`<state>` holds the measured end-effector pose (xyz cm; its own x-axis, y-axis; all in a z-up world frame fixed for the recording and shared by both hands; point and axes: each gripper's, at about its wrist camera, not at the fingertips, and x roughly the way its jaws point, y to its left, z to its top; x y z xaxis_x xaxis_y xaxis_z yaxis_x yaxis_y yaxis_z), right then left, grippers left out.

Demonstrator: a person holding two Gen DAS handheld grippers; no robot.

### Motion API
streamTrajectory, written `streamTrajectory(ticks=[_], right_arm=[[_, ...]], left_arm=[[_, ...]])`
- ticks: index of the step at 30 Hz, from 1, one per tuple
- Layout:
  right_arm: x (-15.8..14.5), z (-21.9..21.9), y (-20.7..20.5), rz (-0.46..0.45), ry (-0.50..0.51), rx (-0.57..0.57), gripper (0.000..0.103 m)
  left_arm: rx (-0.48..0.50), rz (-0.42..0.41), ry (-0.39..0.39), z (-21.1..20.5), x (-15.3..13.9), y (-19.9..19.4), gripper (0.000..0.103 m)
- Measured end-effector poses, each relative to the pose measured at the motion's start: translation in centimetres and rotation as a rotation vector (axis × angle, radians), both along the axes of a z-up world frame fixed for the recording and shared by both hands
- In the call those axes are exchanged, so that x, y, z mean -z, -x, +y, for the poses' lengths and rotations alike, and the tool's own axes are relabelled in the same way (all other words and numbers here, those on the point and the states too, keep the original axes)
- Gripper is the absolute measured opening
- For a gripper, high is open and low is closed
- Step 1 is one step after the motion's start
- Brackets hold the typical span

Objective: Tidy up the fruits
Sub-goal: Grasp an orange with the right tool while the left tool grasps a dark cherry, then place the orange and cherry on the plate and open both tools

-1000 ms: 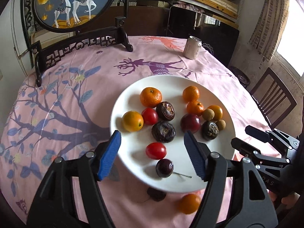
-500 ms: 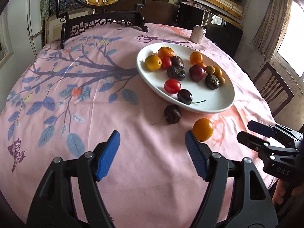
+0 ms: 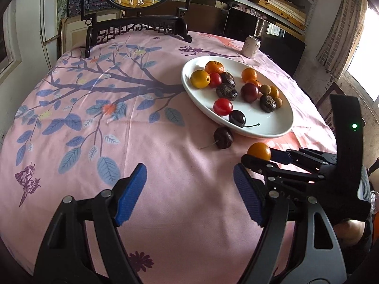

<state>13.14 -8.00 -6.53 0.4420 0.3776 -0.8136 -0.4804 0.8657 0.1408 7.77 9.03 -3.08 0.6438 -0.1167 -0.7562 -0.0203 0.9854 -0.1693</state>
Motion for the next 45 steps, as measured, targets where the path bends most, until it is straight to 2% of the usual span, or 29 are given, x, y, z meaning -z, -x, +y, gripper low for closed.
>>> streamTrajectory(ticks=[4, 8, 14, 17, 20, 21, 25, 38, 41, 45], right_arm=[[-2.1, -2.1, 1.4, -0.069, 0.007, 0.037, 0.036], [-2.0, -5.5, 2.0, -0.041, -0.006, 0.094, 0.036], [-1.6, -9.2, 3.1, -0.009, -0.065, 0.166, 0.036], [-1.9, -10.2, 3.2, -0.011, -0.08, 0.186, 0.036], [-2.1, -10.5, 3.1, -0.014, -0.089, 0.189, 0.036], [-2.1, -10.5, 3.1, -0.014, -0.092, 0.186, 0.036], [-2.3, -10.2, 3.4, -0.021, -0.095, 0.17, 0.036], [-2.8, -9.5, 3.3, -0.033, -0.089, 0.16, 0.036], [-3.0, -9.4, 3.1, -0.037, -0.087, 0.156, 0.037], [-3.8, -9.3, 2.2, -0.053, -0.08, 0.142, 0.037]], left_arm=[[0.054, 0.026, -0.017, -1.9, 0.5, -1.6, 0.078], [0.114, 0.068, -0.044, -4.1, 1.9, -3.9, 0.078], [0.104, 0.114, -0.132, -5.6, 3.9, -7.4, 0.076], [0.098, 0.133, -0.141, -5.7, 4.5, -8.3, 0.064], [0.085, 0.109, -0.17, -5.8, 4.5, -8.6, 0.048], [0.089, 0.105, -0.158, -5.7, 4.5, -8.7, 0.031], [0.091, 0.107, -0.108, -5.3, 4.1, -7.9, 0.031], [0.136, 0.052, -0.076, -6.3, 0.9, -3.8, 0.031], [0.144, 0.031, -0.07, -6.4, -0.4, -3.7, 0.03], [0.167, 0.01, -0.072, -6.3, -2.8, -5.7, 0.03]])
